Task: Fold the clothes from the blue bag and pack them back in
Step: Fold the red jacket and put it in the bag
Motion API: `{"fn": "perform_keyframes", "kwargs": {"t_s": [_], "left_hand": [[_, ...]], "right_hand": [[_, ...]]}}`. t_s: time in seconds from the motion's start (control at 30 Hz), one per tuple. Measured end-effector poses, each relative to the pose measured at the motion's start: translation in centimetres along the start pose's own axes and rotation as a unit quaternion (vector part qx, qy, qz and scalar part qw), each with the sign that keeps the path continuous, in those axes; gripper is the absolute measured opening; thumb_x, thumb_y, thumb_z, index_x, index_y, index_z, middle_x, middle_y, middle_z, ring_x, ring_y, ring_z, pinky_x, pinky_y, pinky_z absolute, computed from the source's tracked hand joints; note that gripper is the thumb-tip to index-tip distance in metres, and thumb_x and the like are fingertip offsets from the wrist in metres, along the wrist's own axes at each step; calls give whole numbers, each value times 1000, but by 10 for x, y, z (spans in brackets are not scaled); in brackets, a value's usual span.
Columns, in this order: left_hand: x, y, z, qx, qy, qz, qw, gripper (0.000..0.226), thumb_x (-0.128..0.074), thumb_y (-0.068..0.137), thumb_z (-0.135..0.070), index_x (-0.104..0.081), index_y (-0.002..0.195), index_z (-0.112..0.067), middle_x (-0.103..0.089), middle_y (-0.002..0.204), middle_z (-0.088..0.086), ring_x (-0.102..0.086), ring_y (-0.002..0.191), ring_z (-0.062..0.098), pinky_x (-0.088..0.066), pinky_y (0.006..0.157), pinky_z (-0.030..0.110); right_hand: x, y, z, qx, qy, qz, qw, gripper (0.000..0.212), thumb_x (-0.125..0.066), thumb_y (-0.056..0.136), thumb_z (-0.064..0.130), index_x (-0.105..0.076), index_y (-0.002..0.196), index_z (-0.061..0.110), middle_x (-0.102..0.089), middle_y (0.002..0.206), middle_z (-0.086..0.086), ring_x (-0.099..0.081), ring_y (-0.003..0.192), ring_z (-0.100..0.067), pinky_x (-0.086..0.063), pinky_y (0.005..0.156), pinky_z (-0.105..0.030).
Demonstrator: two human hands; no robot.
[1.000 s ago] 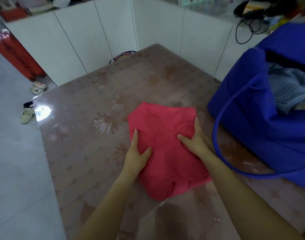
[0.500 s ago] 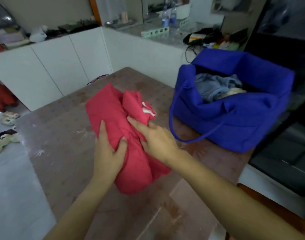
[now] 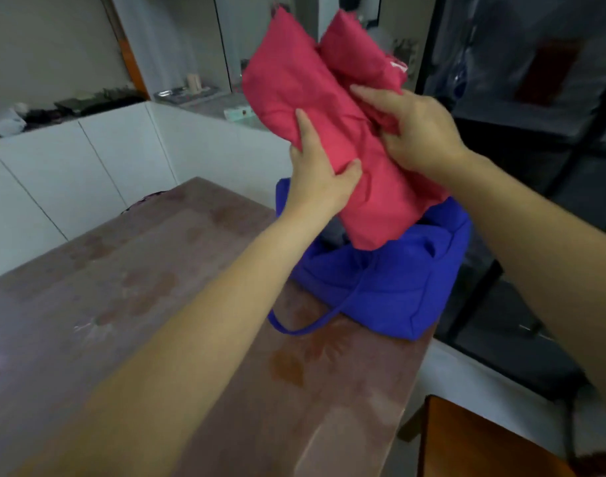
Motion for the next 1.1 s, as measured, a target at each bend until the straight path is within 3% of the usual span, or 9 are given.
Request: {"fn": "perform_keyframes", "kwargs": {"t_s": [0.33, 0.5, 0.57, 0.63, 0.73, 0.77, 0.83, 0.93, 1.1], "left_hand": [[-109, 54, 76, 159, -6, 74, 984, 99, -65, 84, -12, 10, 150, -16, -12, 151, 16, -24, 138, 22, -12, 88, 1], [-105, 41, 105, 305, 138, 213, 918, 102, -67, 82, -28, 9, 150, -23, -4, 153, 22, -31, 136, 34, -26, 109, 26], [-97, 45, 94, 263, 264, 193, 908, 96, -63, 85, -38, 4, 151, -18, 15, 153, 22, -17, 140, 41, -21, 113, 37], [-95, 62, 79, 156, 326, 129, 923, 83, -57, 89, -40, -7, 150, -13, 17, 154, 20, -3, 142, 42, -16, 115, 43], [-107, 97, 79, 58, 326, 127, 935, 64, -49, 93, -38, -26, 145, -8, -9, 154, 24, -9, 142, 38, -8, 116, 41], [-116, 105, 87, 50, 330, 137, 933, 63, -47, 93, -39, -27, 145, -8, -11, 154, 24, -9, 143, 38, -7, 117, 42], [-133, 110, 110, 67, 348, 170, 920, 69, -43, 93, -42, -17, 150, -13, -2, 156, 21, 2, 144, 38, -4, 118, 48], [-150, 95, 143, 186, 336, 251, 888, 72, -33, 96, -50, 0, 152, -18, 15, 156, 17, 18, 141, 42, -3, 112, 62], [-139, 89, 173, 330, 297, 247, 861, 83, -32, 93, -60, 3, 151, -12, 10, 155, 23, 1, 142, 45, -12, 114, 54]], "right_hand": [[-107, 19, -140, -20, 21, 151, 988, 70, -44, 75, 23, -36, 140, 46, -60, 124, -11, -59, 108, -33, -49, 91, -42], [-147, -6, -154, 30, -115, 396, 911, 65, -46, 90, 28, -16, 144, 50, -48, 133, -8, -51, 117, -30, -47, 90, -40], [-143, -1, -153, 28, -178, 429, 885, 70, -45, 90, 43, -2, 144, 52, -44, 135, -9, -52, 115, -30, -46, 84, -38], [-127, 15, -147, 31, -244, 339, 908, 76, -44, 84, 61, 1, 145, 50, -44, 133, -13, -53, 111, -33, -45, 82, -39], [-111, 37, -131, 55, -224, 72, 970, 64, -39, 83, 62, -38, 140, 35, -50, 119, -19, -51, 103, -38, -43, 82, -46], [-116, 43, -127, 69, -187, 56, 978, 63, -33, 82, 61, -46, 136, 31, -51, 116, -18, -51, 103, -38, -43, 84, -47], [-139, 51, -120, 83, -99, 173, 976, 70, -16, 80, 64, -42, 138, 33, -49, 125, -15, -47, 114, -37, -40, 96, -49], [-188, 41, -131, 78, -44, 398, 913, 63, -14, 93, 60, -25, 148, 31, -25, 154, -10, -22, 141, -29, -18, 115, -47], [-229, 34, -159, 90, -35, 476, 874, 56, -19, 95, 56, -19, 148, 37, -14, 158, -4, -11, 146, -19, -14, 118, -41]]}}
Point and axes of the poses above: each hand's wrist, its own y-axis towards the middle knuckle, its own x-axis out of the back of the hand, z = x × y, the point moved 1 cm from there along y, towards the middle knuckle
